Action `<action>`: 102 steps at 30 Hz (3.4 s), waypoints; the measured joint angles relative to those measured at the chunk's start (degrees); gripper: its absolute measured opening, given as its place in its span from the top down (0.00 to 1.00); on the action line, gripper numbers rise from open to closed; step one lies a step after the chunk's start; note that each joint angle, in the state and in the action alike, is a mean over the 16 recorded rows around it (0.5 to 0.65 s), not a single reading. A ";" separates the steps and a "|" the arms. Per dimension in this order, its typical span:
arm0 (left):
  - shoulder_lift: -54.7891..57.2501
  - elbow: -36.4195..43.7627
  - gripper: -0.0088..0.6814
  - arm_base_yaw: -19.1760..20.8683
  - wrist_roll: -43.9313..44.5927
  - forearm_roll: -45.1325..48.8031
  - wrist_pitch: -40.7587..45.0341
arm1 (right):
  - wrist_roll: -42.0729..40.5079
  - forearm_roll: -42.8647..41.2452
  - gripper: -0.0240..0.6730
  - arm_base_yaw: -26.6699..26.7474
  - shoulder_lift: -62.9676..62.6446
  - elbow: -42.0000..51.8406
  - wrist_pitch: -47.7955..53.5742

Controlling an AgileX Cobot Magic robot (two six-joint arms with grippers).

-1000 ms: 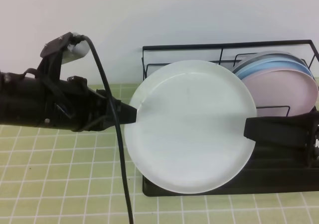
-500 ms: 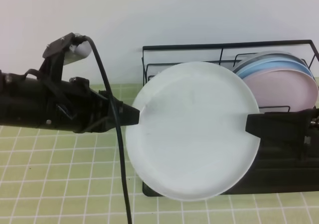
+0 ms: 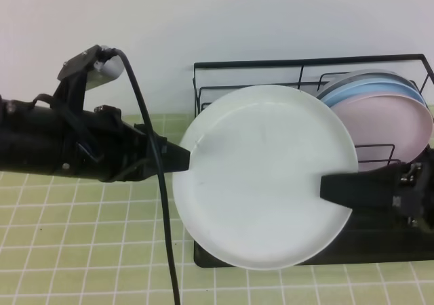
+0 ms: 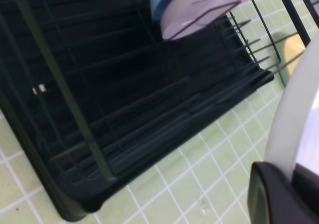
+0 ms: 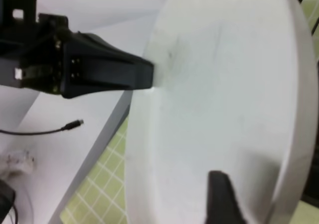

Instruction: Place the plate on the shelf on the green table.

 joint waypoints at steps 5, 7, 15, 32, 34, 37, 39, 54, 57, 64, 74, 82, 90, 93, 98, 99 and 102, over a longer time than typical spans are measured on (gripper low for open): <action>-0.02 0.00 0.96 0.01 0.03 0.14 1.43 | -3.94 0.22 0.64 -0.03 2.22 -0.47 1.16; -0.02 0.00 0.92 0.02 -0.24 0.07 2.12 | -6.03 0.07 0.71 -0.04 2.89 -0.98 1.44; -0.05 0.00 0.63 0.07 -1.63 -2.79 4.99 | -13.77 -5.59 0.84 0.00 4.01 -6.34 -0.71; -0.05 0.00 0.50 0.11 -0.03 -9.25 9.07 | -16.14 -51.96 0.85 0.12 4.01 -18.51 -14.59; -0.05 0.00 0.58 0.11 0.25 -8.62 9.30 | -16.55 -56.17 0.85 0.12 4.01 -18.67 -15.64; -0.05 0.00 0.71 0.11 0.58 -7.65 9.68 | -17.08 -61.37 0.85 0.12 4.11 -18.71 -16.95; -0.05 0.00 0.79 0.11 0.76 -6.92 9.90 | -17.32 -63.91 0.85 0.12 4.28 -18.71 -17.71; -0.05 0.00 0.99 0.11 1.16 -3.30 11.88 | -18.05 -71.93 0.85 0.12 7.41 -18.71 -21.36; -0.05 0.00 0.99 0.11 1.16 -3.14 12.06 | -18.02 -72.30 0.85 0.12 7.90 -18.71 -22.29; -0.09 0.00 0.99 0.11 1.19 -3.02 12.21 | -17.96 -72.85 0.85 0.12 8.46 -18.71 -23.61; -0.13 0.00 0.99 0.11 1.28 -2.92 12.21 | -17.88 -73.23 0.85 0.12 9.50 -18.71 -22.15; -0.13 0.00 0.99 0.11 1.30 -2.92 12.29 | -17.71 -73.74 0.86 0.12 13.24 -18.71 -21.39; -0.13 0.00 0.99 0.11 1.30 -2.92 12.86 | -16.27 -74.52 0.85 0.10 17.11 -18.71 -22.26; -0.13 0.00 0.99 0.11 1.36 -2.92 13.30 | -14.99 -74.75 0.83 0.02 17.81 -18.71 -22.47; -0.13 0.00 0.99 0.11 1.67 -2.92 14.22 | -11.94 -75.21 0.74 -0.37 18.10 -18.67 -22.47; -0.13 0.00 0.99 0.11 1.73 -2.92 14.39 | -11.32 -75.34 0.72 -0.47 18.10 -18.67 -22.46; -0.13 0.00 0.99 0.11 1.92 -2.92 14.86 | -9.47 -75.68 0.63 -0.79 18.05 -18.65 -22.64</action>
